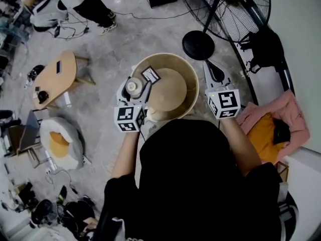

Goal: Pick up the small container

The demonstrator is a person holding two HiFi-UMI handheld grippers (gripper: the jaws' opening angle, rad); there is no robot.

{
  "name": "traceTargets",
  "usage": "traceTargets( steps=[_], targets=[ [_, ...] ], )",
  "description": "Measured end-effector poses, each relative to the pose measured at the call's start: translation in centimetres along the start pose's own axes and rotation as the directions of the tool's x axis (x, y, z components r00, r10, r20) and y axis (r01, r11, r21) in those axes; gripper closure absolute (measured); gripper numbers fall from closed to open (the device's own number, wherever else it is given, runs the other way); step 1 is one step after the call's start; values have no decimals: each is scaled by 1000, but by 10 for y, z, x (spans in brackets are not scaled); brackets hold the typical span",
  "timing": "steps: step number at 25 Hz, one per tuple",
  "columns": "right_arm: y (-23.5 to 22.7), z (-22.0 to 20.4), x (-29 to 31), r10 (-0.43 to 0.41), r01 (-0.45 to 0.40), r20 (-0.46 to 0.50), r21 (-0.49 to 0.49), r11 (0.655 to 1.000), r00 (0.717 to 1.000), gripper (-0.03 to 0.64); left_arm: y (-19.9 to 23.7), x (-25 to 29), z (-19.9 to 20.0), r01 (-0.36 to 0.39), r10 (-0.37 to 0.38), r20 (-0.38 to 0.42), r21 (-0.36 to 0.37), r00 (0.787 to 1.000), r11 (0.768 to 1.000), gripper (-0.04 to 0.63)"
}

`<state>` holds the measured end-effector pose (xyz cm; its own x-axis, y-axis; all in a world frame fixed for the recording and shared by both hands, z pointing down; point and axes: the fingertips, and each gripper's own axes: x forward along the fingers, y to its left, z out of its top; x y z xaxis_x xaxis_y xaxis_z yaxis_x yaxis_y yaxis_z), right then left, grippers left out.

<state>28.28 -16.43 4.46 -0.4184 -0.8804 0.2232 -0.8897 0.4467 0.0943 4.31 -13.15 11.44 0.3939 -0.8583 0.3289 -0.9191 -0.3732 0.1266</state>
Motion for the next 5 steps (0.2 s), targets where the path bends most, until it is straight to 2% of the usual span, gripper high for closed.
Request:
traceTargets(
  steps=[5],
  targets=[
    [-25,-5,9,9,-9,-5,1,1000,1000,600,-11,25,1,-19,19,-4,-8,1000,1000,247]
  ],
)
